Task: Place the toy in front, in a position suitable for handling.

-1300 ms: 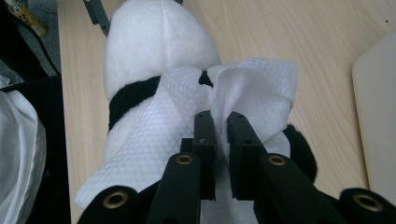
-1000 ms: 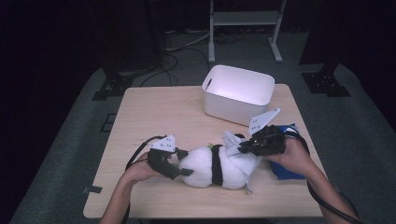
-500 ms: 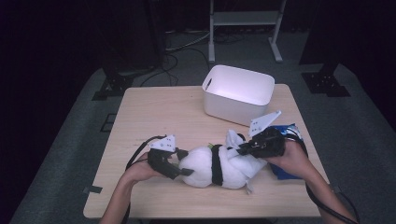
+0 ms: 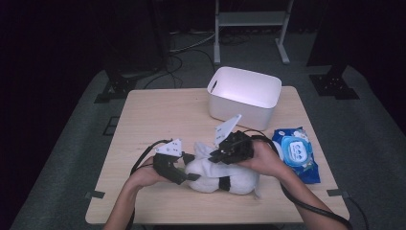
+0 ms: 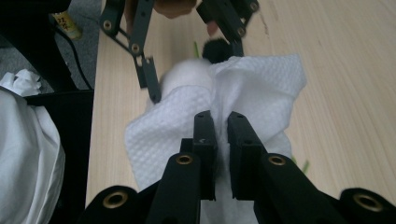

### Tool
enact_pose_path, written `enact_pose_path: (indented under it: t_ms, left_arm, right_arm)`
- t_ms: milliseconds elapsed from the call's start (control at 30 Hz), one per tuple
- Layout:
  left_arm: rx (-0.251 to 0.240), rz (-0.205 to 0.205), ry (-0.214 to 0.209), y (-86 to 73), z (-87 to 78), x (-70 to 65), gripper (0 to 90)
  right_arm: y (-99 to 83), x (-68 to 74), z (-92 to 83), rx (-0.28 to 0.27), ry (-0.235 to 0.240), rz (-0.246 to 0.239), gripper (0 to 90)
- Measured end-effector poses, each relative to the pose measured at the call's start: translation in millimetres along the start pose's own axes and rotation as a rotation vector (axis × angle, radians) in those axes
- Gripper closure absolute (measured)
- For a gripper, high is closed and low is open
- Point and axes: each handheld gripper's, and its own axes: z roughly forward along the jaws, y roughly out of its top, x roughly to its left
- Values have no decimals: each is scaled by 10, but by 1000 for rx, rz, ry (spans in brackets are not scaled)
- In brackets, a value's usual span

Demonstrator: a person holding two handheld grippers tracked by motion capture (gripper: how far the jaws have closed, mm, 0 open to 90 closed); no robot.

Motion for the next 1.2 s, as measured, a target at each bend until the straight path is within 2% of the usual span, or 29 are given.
enact_pose_path:
  t_ms: [300,467,667,833,1000,1200]
  left_arm:
    - [3,4,0,9,7,-5,285]
    - [-3,-3,-4,-6,7,2,285]
    - [-6,-5,-9,-16,9,5,285]
    - [-5,-7,-9,-19,8,7,284]
    - [-3,-7,-12,-30,2,13,284]
    - [-7,-13,-21,-29,6,5,268]
  right_arm:
    - [324,-9,256,4,36,-42,823]
    - [388,-10,365,31,29,-56,823]
    - [260,-146,235,20,-8,-8,823]
    - [84,-228,98,48,-33,38,823]
    - [-99,-246,-7,83,-63,58,821]
    - [-240,-250,-103,75,-54,91,822]
